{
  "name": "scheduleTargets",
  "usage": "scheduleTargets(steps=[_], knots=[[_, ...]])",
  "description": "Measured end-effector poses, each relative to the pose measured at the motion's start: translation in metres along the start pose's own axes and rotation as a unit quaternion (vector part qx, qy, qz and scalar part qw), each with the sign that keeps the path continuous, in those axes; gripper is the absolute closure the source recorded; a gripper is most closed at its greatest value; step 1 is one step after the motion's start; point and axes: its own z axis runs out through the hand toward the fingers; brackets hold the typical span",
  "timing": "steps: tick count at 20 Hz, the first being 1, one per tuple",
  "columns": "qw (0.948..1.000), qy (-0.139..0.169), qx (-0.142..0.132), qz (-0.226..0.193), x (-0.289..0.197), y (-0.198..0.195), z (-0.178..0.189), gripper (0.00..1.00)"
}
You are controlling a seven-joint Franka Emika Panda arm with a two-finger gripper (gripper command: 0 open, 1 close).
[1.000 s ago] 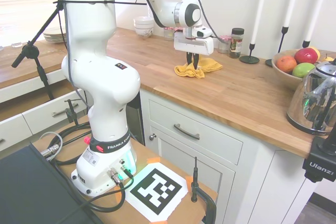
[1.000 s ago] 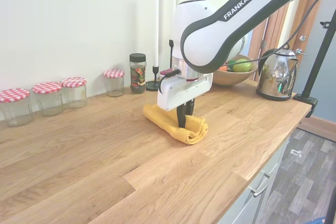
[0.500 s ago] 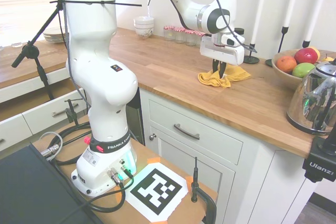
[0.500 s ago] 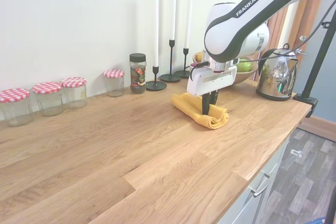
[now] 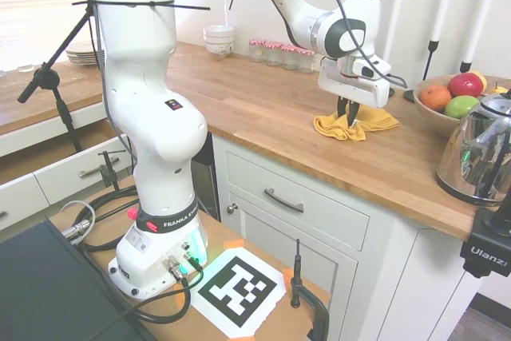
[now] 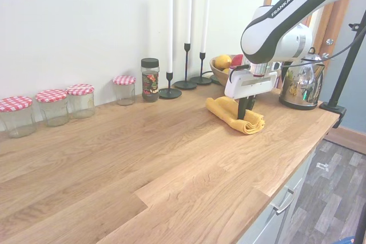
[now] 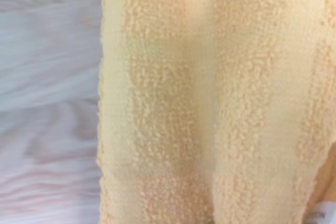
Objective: Wipe the counter
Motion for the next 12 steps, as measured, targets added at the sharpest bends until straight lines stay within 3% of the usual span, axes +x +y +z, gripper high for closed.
scheduleTargets(steps=[2, 3, 12], knots=[[1.0, 0.0, 0.001, 0.003, 0.0024, 0.0043, 0.0, 1.0], [1.0, 0.0, 0.001, 0.004, 0.0029, 0.0056, 0.0, 0.0], [1.0, 0.002, -0.001, 0.008, 0.0019, 0.0093, -0.0007, 0.0]])
